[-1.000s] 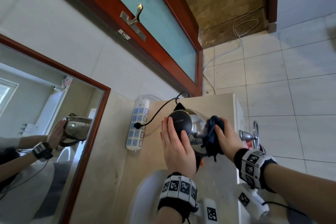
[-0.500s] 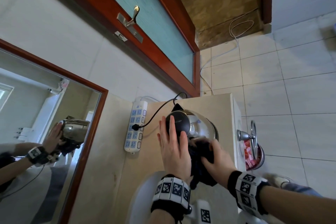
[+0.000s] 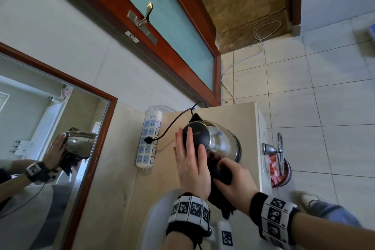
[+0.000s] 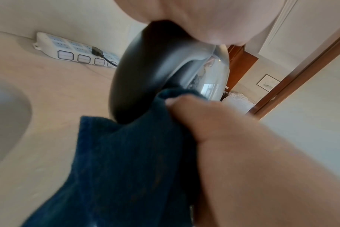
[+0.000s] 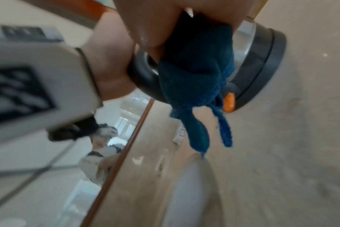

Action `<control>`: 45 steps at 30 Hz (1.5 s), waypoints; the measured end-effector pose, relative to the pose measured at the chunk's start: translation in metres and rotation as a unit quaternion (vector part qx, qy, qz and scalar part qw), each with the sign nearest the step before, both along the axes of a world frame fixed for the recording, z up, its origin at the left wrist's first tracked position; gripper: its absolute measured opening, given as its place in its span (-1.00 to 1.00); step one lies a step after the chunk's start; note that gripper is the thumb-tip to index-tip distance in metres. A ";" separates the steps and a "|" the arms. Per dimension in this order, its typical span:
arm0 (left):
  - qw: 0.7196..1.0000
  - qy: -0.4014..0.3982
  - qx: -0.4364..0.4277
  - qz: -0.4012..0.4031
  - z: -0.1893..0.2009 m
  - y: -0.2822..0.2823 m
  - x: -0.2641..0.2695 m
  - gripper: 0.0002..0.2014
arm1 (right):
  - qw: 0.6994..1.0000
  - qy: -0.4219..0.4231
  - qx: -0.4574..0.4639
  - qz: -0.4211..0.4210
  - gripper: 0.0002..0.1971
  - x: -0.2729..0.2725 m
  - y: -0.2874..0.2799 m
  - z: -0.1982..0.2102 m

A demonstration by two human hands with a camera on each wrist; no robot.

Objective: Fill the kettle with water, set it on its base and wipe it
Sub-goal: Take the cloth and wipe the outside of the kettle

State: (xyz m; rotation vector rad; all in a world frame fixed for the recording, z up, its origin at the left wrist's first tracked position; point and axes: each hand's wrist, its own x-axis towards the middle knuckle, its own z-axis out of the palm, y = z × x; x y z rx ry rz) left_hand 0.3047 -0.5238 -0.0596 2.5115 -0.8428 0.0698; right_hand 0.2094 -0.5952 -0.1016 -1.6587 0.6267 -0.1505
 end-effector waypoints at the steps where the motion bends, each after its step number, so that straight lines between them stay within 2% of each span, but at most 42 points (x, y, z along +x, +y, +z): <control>1: 1.000 0.009 -0.014 0.009 0.002 -0.002 -0.002 -0.39 | 1.000 0.013 0.002 0.006 -0.84 0.000 -0.002 -0.007; 5: 0.998 0.023 -0.046 0.021 0.006 -0.005 -0.007 -0.41 | 0.990 0.125 0.063 -0.019 -0.87 0.002 -0.015 -0.033; 8: 0.999 0.019 -0.044 0.022 0.004 -0.004 -0.005 -0.43 | 0.983 0.138 0.107 -0.061 -0.89 0.007 -0.028 -0.032; 11: 0.998 0.022 -0.048 0.020 0.003 -0.004 -0.004 -0.47 | 0.976 0.093 0.138 -0.143 -0.87 0.010 -0.042 -0.009; 13: 0.998 0.018 -0.052 0.014 0.002 -0.004 -0.003 -0.48 | 0.974 0.013 0.124 -0.189 -0.84 0.019 -0.055 0.013; 15: 0.998 0.022 -0.053 0.014 0.001 -0.003 -0.003 -0.47 | 0.973 -0.059 0.091 -0.202 -0.83 0.034 -0.065 0.030; 18: 0.998 0.026 -0.054 0.014 0.001 -0.004 -0.004 -0.47 | 0.977 -0.085 0.056 -0.189 -0.78 0.053 -0.070 0.027; 23: 0.998 0.026 -0.062 0.014 0.002 -0.004 -0.004 -0.47 | 0.973 0.071 0.152 -0.161 -0.74 0.050 -0.080 -0.032; 25: 0.998 0.025 -0.064 0.009 0.002 -0.004 -0.004 -0.48 | 0.972 0.084 0.177 -0.132 -0.72 0.051 -0.083 -0.037; 33: 0.997 0.010 -0.080 0.002 -0.001 -0.002 -0.003 -0.49 | 0.981 -0.105 0.145 -0.081 -0.72 0.076 -0.093 0.028; 36: 0.997 0.012 -0.080 0.000 0.000 -0.002 -0.004 -0.49 | 0.975 -0.136 0.166 -0.061 -0.73 0.072 -0.087 0.031; 38: 0.996 0.016 -0.085 -0.005 0.002 -0.003 -0.004 -0.49 | 0.977 -0.107 0.171 -0.066 -0.74 0.069 -0.087 0.013; 42: 0.996 0.018 -0.087 -0.001 0.003 -0.005 -0.004 -0.48 | 0.983 0.018 0.173 -0.066 -0.70 0.068 -0.097 -0.026; 45: 0.997 0.017 -0.074 -0.001 0.003 -0.004 -0.005 -0.48 | 0.983 0.037 0.172 -0.055 -0.69 0.072 -0.100 -0.029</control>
